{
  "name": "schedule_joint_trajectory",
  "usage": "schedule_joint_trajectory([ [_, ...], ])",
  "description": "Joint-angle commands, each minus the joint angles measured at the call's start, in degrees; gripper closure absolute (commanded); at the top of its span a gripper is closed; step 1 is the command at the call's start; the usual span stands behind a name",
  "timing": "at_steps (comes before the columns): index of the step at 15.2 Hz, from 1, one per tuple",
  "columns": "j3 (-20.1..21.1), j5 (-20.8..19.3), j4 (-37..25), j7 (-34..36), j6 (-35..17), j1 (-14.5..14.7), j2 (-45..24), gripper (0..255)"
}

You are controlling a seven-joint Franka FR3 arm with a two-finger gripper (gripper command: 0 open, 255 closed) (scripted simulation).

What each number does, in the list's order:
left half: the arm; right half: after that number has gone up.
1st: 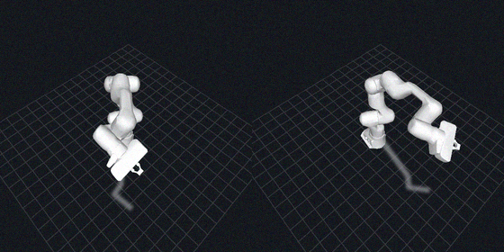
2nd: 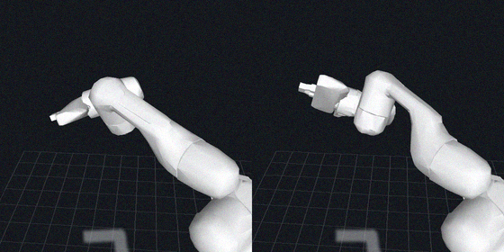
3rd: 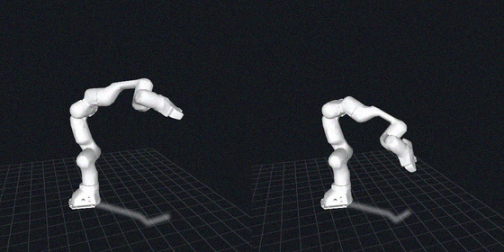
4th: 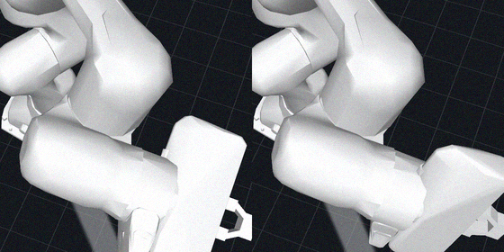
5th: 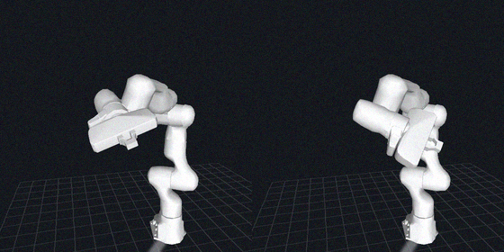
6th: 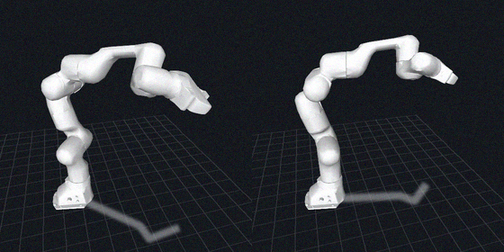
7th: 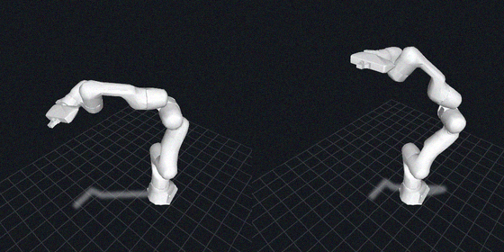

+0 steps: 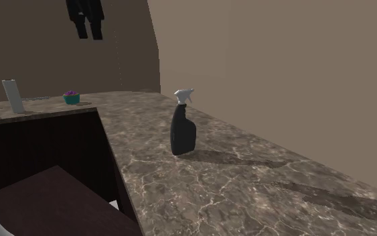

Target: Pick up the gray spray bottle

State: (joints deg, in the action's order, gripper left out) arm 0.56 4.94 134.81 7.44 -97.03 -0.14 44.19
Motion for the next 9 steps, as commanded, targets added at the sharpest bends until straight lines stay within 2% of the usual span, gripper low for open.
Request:
schedule_joint_trajectory([
  [1,0.00,0.00,0.00,0.00,0.00,0.00,0.00,0],
  [9,-3.90,-0.62,-10.95,-1.29,-0.54,-2.26,-22.04,0],
])
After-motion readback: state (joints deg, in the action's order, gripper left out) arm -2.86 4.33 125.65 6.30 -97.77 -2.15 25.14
